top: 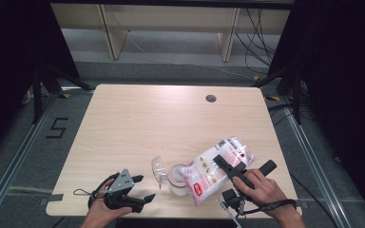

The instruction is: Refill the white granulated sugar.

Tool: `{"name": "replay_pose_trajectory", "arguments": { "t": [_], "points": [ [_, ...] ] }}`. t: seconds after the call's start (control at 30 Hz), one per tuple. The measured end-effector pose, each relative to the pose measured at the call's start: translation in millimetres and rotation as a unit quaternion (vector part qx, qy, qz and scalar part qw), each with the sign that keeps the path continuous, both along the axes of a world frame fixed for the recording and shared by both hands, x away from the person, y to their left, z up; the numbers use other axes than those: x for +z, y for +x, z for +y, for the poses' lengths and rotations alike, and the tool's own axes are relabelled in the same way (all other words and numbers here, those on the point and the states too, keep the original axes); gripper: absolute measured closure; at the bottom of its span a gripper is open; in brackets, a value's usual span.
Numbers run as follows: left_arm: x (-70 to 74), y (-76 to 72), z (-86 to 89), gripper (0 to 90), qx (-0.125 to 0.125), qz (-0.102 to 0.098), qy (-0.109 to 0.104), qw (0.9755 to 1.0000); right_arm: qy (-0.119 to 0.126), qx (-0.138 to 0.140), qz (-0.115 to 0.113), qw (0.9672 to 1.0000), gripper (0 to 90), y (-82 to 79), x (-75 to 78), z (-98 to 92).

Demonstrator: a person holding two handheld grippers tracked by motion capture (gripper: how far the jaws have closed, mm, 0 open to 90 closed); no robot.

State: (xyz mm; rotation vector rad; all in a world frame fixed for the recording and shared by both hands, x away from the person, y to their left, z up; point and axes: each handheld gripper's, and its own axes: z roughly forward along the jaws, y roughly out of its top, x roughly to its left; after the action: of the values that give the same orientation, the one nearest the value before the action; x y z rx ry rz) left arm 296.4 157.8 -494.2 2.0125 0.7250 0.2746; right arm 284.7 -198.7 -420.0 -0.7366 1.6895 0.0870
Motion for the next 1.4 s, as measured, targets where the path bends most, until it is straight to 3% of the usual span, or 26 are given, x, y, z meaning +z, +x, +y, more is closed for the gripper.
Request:
{"name": "replay_pose_trajectory", "arguments": {
  "t": [0.1,0.17,0.23,0.27,0.3,0.5,0.57,0.6,0.73,0.77,0.93,1.03,1.23,1.3,1.33,1.37,1.4],
  "points": [
    [0.3,1.0,1.3,22.3,-0.007,-0.004,0.014,0.9999,-0.002,0.011,-0.006,0.9999,70.4,0.6,1.3,-0.4],
    [-0.9,-1.5,-1.6,22.3,0.004,0.002,0.001,1.0,-0.001,0.01,-0.008,0.9999,70.4,0.2,0.9,-0.7],
    [0.2,-1.1,-0.7,22.3,0.002,0.006,0.001,1.0,0.001,0.001,-0.002,1.0,70.5,-0.8,-0.3,-1.1],
    [0.5,0.5,1.4,22.3,0.0,0.002,0.018,0.9998,0.002,0.001,-0.001,1.0,70.5,-0.8,0.1,-1.0],
    [0.0,-0.4,0.1,22.3,0.002,0.004,0.01,0.9999,-0.007,0.004,-0.002,1.0,70.5,-0.3,1.8,-0.5],
    [-0.3,-0.9,-0.4,22.3,0.001,0.004,0.009,1.0,-0.003,-0.003,0.002,1.0,70.6,-1.2,2.4,-0.3],
    [-0.3,-1.3,-0.8,22.3,0.004,0.005,0.003,1.0,-0.015,0.0,-0.001,0.9999,70.6,-1.1,3.7,-0.2],
    [0.5,0.4,1.3,22.3,-0.001,0.002,0.018,0.9998,-0.02,0.007,-0.005,0.9998,70.6,-0.5,4.2,0.7],
    [-0.3,-0.8,-0.4,22.3,0.001,0.005,0.006,1.0,-0.024,0.004,-0.007,0.9997,70.6,-1.9,5.2,1.6],
    [0.1,-1.0,-0.5,22.3,0.003,0.006,0.007,1.0,-0.017,0.005,-0.011,0.9998,70.6,-2.1,4.9,0.9],
    [-0.2,-0.9,-0.4,22.3,0.002,0.004,0.009,0.9999,-0.026,0.004,-0.008,0.9996,70.7,-2.4,6.7,2.4],
    [-0.3,-1.2,-1.3,22.3,0.003,0.006,-0.002,1.0,-0.029,0.006,-0.01,0.9995,70.7,-2.7,6.2,3.1],
    [-0.3,-1.1,-0.8,22.3,0.001,0.005,0.0,1.0,-0.023,0.008,-0.006,0.9997,70.8,-2.1,6.2,2.9],
    [-0.3,-1.3,-1.2,22.3,0.004,0.007,-0.001,1.0,-0.007,0.003,-0.001,1.0,70.9,-2.7,4.7,1.6],
    [-0.3,-0.9,0.0,22.3,0.004,0.003,0.009,0.9999,-0.004,0.002,-0.001,1.0,71.0,-3.0,4.7,1.1],
    [-0.7,-1.0,-0.5,22.3,0.004,0.004,0.007,1.0,-0.012,0.005,-0.003,0.9999,71.1,-2.7,6.1,1.1],
    [-0.5,-1.0,-0.5,22.3,0.003,0.004,0.008,1.0,-0.006,0.005,-0.002,1.0,71.2,-2.7,5.9,1.3]
  ]
}}
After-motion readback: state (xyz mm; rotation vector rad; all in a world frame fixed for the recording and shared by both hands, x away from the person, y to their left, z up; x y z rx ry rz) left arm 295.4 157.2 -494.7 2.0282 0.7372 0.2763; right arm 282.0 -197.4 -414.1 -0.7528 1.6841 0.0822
